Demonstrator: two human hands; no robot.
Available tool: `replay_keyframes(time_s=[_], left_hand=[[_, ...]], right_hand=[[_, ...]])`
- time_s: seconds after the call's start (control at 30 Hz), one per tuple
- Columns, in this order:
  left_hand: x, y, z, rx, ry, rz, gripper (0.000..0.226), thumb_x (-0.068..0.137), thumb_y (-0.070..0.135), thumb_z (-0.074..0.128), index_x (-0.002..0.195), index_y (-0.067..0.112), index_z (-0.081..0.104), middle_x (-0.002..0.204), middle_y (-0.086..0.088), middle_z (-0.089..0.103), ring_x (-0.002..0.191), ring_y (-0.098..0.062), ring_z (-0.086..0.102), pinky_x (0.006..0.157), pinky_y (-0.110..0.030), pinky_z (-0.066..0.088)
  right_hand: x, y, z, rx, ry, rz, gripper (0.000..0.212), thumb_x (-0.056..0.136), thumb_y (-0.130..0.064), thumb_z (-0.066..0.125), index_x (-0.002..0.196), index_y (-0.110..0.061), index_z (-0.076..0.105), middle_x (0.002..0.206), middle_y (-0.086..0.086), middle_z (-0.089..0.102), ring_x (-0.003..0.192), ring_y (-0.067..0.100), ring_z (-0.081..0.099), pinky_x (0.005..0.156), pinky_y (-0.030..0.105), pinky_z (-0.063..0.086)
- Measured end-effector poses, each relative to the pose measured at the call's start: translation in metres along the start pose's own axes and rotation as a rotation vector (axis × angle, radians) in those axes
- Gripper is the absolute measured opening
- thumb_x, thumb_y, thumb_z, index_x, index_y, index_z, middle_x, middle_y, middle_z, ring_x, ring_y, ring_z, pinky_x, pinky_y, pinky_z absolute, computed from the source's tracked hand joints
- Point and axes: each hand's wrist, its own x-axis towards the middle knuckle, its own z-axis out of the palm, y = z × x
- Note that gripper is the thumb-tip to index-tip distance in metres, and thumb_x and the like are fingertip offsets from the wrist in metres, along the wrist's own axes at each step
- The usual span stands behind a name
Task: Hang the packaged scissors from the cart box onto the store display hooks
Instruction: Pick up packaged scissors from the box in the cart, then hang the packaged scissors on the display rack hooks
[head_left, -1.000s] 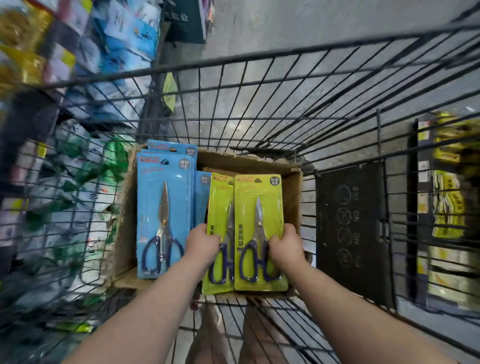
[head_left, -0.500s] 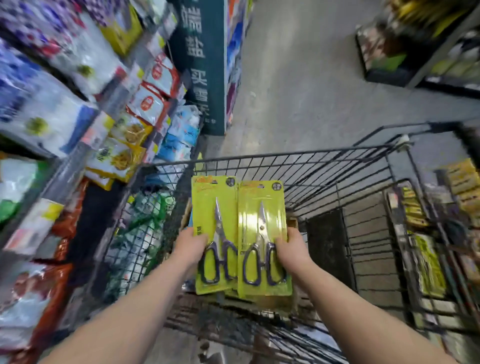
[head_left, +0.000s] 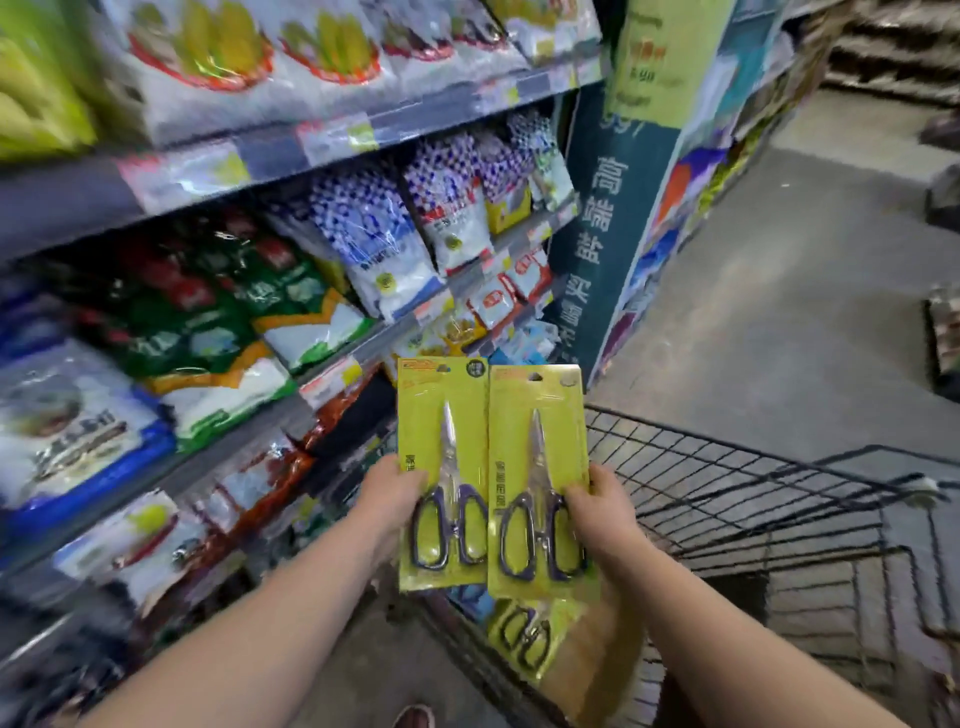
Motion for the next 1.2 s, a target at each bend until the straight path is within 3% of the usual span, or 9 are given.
replay_keyframes(time_s=[0.07,0.27,0.33,0.43,0.67,0.77,0.93,1.1,1.2], left_hand=[[-0.031,-0.009,-0.011,-0.050,0.082,0.007,0.027,0.090,0.000,0.050,0.072,0.020,0.054,0.082,-0.006,0.060,0.066,-0.013,0.052,0.057,-0.021,0.038],[-0.121,-0.040,-0.057,-0.183,0.267,-0.002,0.027,0.091,0.001,0.049,0.073,0.020,0.055,0.079,-0.002,0.060,0.074,-0.015,0.055,0.071,-0.028,0.046],[-0.148,-0.055,-0.081,-0.245,0.356,-0.019,0.025,0.089,0.002,0.050,0.072,0.016,0.060,0.080,-0.010,0.063,0.074,-0.022,0.058,0.080,-0.037,0.049],[-0.184,-0.081,-0.121,-0.310,0.475,-0.022,0.021,0.089,0.002,0.051,0.072,0.012,0.059,0.075,-0.011,0.062,0.072,-0.024,0.056,0.069,-0.033,0.047],[-0.257,-0.146,-0.206,-0.438,0.745,-0.039,0.015,0.090,0.000,0.047,0.092,0.011,0.057,0.093,-0.010,0.063,0.093,-0.026,0.055,0.085,-0.031,0.041],[-0.288,-0.176,-0.245,-0.489,0.840,-0.039,0.017,0.091,0.001,0.047,0.103,0.008,0.057,0.103,-0.015,0.064,0.096,-0.028,0.057,0.083,-0.033,0.043],[-0.343,-0.234,-0.330,-0.507,0.980,-0.097,0.019,0.088,-0.002,0.049,0.075,0.011,0.053,0.070,-0.007,0.057,0.070,-0.023,0.052,0.063,-0.028,0.038],[-0.397,-0.288,-0.413,-0.500,1.027,-0.144,0.028,0.089,-0.003,0.049,0.064,0.011,0.051,0.054,-0.003,0.056,0.058,-0.019,0.045,0.056,-0.028,0.035],[-0.416,-0.318,-0.454,-0.478,1.046,-0.170,0.009,0.084,0.001,0.054,0.079,0.004,0.061,0.076,-0.016,0.064,0.073,-0.025,0.054,0.071,-0.031,0.044]], right_hand=[[-0.019,0.000,0.002,-0.029,-0.061,-0.056,0.031,0.094,-0.012,0.046,0.125,-0.013,0.046,0.082,-0.006,0.054,0.071,0.012,0.057,0.056,0.024,0.047],[-0.077,-0.010,0.031,-0.125,-0.252,-0.207,0.024,0.093,-0.010,0.046,0.117,-0.009,0.049,0.101,0.011,0.062,0.085,0.024,0.057,0.084,0.043,0.049],[-0.098,-0.017,0.049,-0.155,-0.323,-0.259,0.021,0.093,-0.011,0.045,0.114,-0.010,0.049,0.097,0.010,0.058,0.083,0.023,0.053,0.074,0.035,0.046],[-0.133,-0.027,0.080,-0.222,-0.435,-0.353,0.017,0.093,-0.009,0.044,0.108,-0.004,0.049,0.090,0.010,0.053,0.071,0.020,0.047,0.055,0.027,0.035],[-0.227,-0.047,0.153,-0.315,-0.648,-0.537,0.023,0.095,-0.010,0.044,0.117,-0.006,0.048,0.093,0.011,0.057,0.078,0.021,0.055,0.052,0.020,0.037],[-0.279,-0.055,0.188,-0.321,-0.724,-0.566,0.035,0.096,-0.008,0.043,0.131,-0.006,0.043,0.117,0.018,0.058,0.106,0.030,0.057,0.076,0.030,0.049],[-0.364,-0.054,0.266,-0.327,-0.816,-0.574,0.037,0.096,-0.007,0.042,0.133,-0.007,0.041,0.131,0.020,0.052,0.115,0.032,0.054,0.098,0.039,0.042],[-0.436,-0.047,0.351,-0.331,-0.873,-0.613,0.008,0.094,-0.008,0.044,0.101,-0.011,0.047,0.094,0.011,0.055,0.067,0.012,0.047,0.056,0.023,0.038],[-0.464,-0.042,0.392,-0.295,-0.875,-0.591,0.011,0.093,-0.009,0.044,0.103,-0.012,0.048,0.086,0.006,0.053,0.066,0.012,0.045,0.054,0.023,0.033]])
